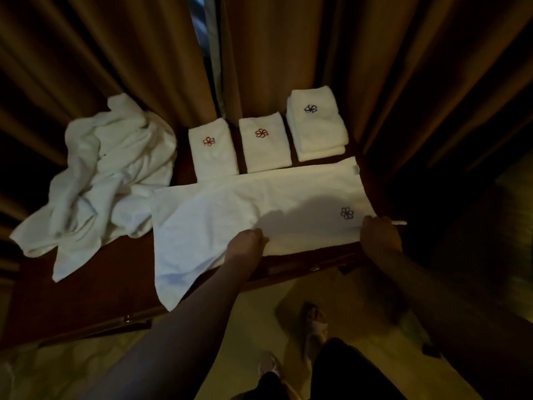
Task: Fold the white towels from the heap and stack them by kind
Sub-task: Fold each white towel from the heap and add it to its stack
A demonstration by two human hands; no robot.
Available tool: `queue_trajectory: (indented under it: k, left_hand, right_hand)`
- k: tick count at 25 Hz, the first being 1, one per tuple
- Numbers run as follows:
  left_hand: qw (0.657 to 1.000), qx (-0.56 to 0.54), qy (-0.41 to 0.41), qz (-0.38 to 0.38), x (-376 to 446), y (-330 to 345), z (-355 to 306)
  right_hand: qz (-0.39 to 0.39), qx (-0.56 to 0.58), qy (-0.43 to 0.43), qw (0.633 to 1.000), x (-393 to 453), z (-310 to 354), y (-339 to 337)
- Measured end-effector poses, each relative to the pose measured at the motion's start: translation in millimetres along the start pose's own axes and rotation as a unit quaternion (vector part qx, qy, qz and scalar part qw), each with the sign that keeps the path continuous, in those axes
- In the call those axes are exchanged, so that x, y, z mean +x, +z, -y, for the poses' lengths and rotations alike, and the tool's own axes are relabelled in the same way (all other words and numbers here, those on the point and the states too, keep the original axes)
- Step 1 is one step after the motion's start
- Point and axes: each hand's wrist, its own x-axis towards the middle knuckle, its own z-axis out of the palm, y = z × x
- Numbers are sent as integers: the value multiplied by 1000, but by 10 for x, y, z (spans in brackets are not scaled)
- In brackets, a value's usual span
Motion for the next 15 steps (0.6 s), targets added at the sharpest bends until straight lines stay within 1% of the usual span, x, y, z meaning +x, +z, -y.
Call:
queue_trajectory:
  k: [2,7,10,13,15]
  left_hand:
    - [1000,20,-16,10,194,-40,21]
    - [998,45,-33,-24,673,-25,77]
    - [997,36,-62,-7,931,30,72]
    - [996,30,-85,-9,1148,94,36]
    - [994,18,-110,-9,1275,178,37]
  right_hand:
    - [9,7,-1,1000,175,23,-31]
    - [28,-43,-90,995,565,86,-183]
    - [53,-33,-77,995,956,99,-178]
    - [71,-77,-124,987,1230,145,-60]
    - [81,-83,-116,986,1355,176,10]
